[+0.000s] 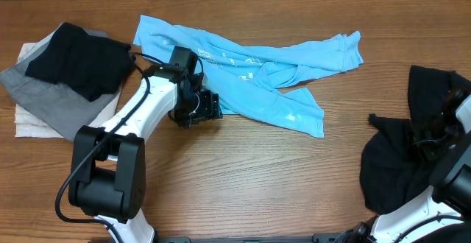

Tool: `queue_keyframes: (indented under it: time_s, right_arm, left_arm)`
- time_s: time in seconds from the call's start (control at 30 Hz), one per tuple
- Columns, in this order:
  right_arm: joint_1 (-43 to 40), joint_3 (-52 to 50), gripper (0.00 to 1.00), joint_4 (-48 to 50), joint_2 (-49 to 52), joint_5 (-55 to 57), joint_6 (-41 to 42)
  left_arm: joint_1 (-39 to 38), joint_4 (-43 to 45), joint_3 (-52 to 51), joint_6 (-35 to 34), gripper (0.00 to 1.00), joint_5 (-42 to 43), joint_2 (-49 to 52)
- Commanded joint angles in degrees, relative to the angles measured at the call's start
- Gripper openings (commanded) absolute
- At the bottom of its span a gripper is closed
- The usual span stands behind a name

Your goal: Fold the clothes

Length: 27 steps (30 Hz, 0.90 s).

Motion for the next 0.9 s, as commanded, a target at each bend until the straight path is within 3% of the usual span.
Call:
queue_keyframes:
  time_s: [0.0,0.23,0.57,0.87]
  right_arm:
    - [-0.5,3.9,0.41,-1.1,-2.0,6.1,4.6]
    - [-0.2,5.8,0.41,-1.1,-8.6,2.7,1.9]
    - [1.1,5.8,0.41,-0.5,-11.5,-1.5,-2.1]
    - [1.1,5.8,0.41,-0.5,-11.5,-1.7,-2.3]
  left_arm:
    - [-1.0,1.7,-1.1,-0.6,0.74,1.0,0.3]
    - [-1.9,7.0,-3.3,-2.3,0.71,1.0,0.3]
    - [-3.1,14.6,-7.0,-8.0,0.56,-4.7,0.4]
    - [-3.1,19.0,-7.4,-8.1,0.56,-6.1,4.3]
